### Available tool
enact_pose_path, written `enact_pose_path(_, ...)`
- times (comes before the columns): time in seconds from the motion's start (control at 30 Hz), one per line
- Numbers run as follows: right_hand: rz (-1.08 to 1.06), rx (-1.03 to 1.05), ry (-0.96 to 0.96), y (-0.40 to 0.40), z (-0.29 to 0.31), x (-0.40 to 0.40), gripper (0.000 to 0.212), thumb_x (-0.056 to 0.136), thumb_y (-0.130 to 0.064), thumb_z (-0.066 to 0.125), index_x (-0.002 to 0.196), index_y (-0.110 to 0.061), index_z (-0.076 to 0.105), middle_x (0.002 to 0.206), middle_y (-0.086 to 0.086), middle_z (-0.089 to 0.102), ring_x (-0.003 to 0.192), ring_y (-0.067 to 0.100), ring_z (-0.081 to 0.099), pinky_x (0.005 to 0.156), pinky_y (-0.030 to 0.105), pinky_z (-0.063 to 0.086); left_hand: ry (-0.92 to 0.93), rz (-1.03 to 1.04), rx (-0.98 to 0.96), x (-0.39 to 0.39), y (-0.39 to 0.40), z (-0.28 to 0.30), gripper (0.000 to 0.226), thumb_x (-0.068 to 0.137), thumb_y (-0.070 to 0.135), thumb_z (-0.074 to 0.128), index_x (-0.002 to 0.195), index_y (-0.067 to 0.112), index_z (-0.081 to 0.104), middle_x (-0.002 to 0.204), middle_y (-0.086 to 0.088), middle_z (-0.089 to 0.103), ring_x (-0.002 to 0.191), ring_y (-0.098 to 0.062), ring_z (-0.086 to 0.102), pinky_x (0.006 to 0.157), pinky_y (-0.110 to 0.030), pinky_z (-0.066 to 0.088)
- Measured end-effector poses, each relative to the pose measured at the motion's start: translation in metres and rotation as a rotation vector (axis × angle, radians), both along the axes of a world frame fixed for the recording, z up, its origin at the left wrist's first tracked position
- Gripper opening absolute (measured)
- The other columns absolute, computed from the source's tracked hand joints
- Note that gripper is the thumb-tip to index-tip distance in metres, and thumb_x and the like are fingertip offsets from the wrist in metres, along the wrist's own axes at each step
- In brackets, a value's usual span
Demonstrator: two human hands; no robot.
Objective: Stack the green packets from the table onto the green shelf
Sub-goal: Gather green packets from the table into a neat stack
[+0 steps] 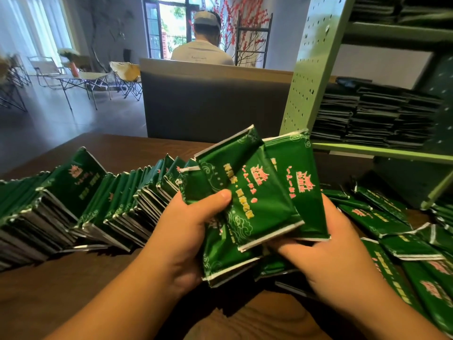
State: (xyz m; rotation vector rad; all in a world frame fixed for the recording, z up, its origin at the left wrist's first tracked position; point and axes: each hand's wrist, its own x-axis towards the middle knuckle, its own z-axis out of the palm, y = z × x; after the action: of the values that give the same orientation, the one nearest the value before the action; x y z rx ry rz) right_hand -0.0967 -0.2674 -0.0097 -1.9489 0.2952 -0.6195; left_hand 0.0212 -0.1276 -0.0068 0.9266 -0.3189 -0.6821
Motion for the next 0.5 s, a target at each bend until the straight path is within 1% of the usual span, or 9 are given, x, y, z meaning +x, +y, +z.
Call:
enact_pose_path(0.13,-0.122,0.118,-0.049,-0.006,-0.005,0.001,0.035,0.079,-0.008,0.083,0.099,-0.033,0.068,0.086,-0.026,0.075,0.077,-0.009,0.069,0.061,0.002,0.046,0.127,-0.073,-0.076,0.003,0.000,0.003,0.042,0.071,0.003,0.061,0.112,-0.002,0.070,0.087,-0.024,0.076,0.065,-0.034,0.075,0.055,-0.044,0.062)
enact_pose_path(0.17,-0.142,0.123,-0.056,-0.007,-0.006,0.000,0.033,0.080,-0.009,0.082,0.097,-0.033,0.067,0.085,-0.027,0.075,0.076,-0.009,0.069,0.061,0.004,0.047,0.154,-0.077,-0.081,0.004,0.000,0.004,0.043,0.070,0.003,0.060,0.112,-0.003,0.069,0.087,-0.024,0.075,0.066,-0.034,0.074,0.055,-0.045,0.062)
enact_pose_path(0.2,-0.161,0.115,-0.065,-0.007,-0.006,0.000,0.033,0.080,-0.008,0.081,0.097,-0.033,0.068,0.086,-0.026,0.075,0.077,-0.008,0.069,0.064,0.009,0.050,0.178,-0.081,-0.088,0.004,0.000,0.004,0.041,0.070,0.003,0.060,0.109,-0.004,0.068,0.085,-0.024,0.074,0.065,-0.034,0.074,0.056,-0.046,0.062)
enact_pose_path(0.27,-0.214,0.085,-0.070,-0.007,-0.007,0.000,0.033,0.081,-0.007,0.080,0.096,-0.034,0.068,0.087,-0.025,0.075,0.078,-0.005,0.070,0.069,0.019,0.050,0.210,-0.078,-0.099,0.006,0.001,0.004,0.029,0.069,0.005,0.059,0.095,-0.004,0.069,0.078,-0.022,0.071,0.061,-0.034,0.072,0.055,-0.046,0.062)
enact_pose_path(0.3,-0.242,0.070,-0.068,-0.008,-0.007,0.000,0.032,0.081,-0.007,0.079,0.096,-0.034,0.068,0.087,-0.025,0.074,0.078,-0.004,0.070,0.070,0.022,0.050,0.221,-0.087,-0.116,0.005,0.001,0.006,0.023,0.070,0.006,0.057,0.086,-0.003,0.071,0.075,-0.022,0.071,0.060,-0.034,0.072,0.054,-0.046,0.062)
enact_pose_path(0.4,-0.307,0.043,-0.077,-0.010,-0.008,0.000,0.035,0.081,-0.009,0.079,0.098,-0.037,0.066,0.089,-0.025,0.074,0.078,-0.002,0.069,0.077,0.029,0.055,0.253,-0.135,-0.205,0.002,0.001,0.010,0.033,0.073,0.013,0.048,0.062,-0.001,0.075,0.072,-0.022,0.072,0.058,-0.036,0.072,0.051,-0.050,0.061)
enact_pose_path(0.43,-0.313,0.037,-0.080,-0.011,-0.008,-0.001,0.036,0.082,-0.010,0.078,0.099,-0.039,0.065,0.089,-0.027,0.073,0.077,-0.002,0.069,0.075,0.028,0.056,0.256,-0.135,-0.224,0.000,0.001,0.012,0.036,0.073,0.015,0.046,0.058,-0.001,0.075,0.070,-0.022,0.072,0.055,-0.036,0.072,0.047,-0.050,0.060)
enact_pose_path(0.47,-0.317,0.024,-0.085,-0.010,-0.007,-0.001,0.037,0.083,-0.009,0.077,0.099,-0.041,0.064,0.087,-0.029,0.071,0.074,0.001,0.068,0.070,0.020,0.056,0.260,-0.133,-0.232,-0.001,0.002,0.014,0.038,0.074,0.017,0.045,0.056,-0.001,0.074,0.068,-0.022,0.072,0.053,-0.036,0.071,0.044,-0.049,0.058)
enact_pose_path(0.5,-0.313,0.005,-0.090,-0.009,-0.006,-0.002,0.039,0.085,-0.008,0.076,0.098,-0.043,0.063,0.085,-0.032,0.070,0.072,0.007,0.067,0.061,0.011,0.053,0.266,-0.127,-0.228,-0.001,0.003,0.015,0.040,0.074,0.018,0.044,0.056,0.000,0.074,0.067,-0.022,0.072,0.052,-0.036,0.071,0.042,-0.049,0.057)
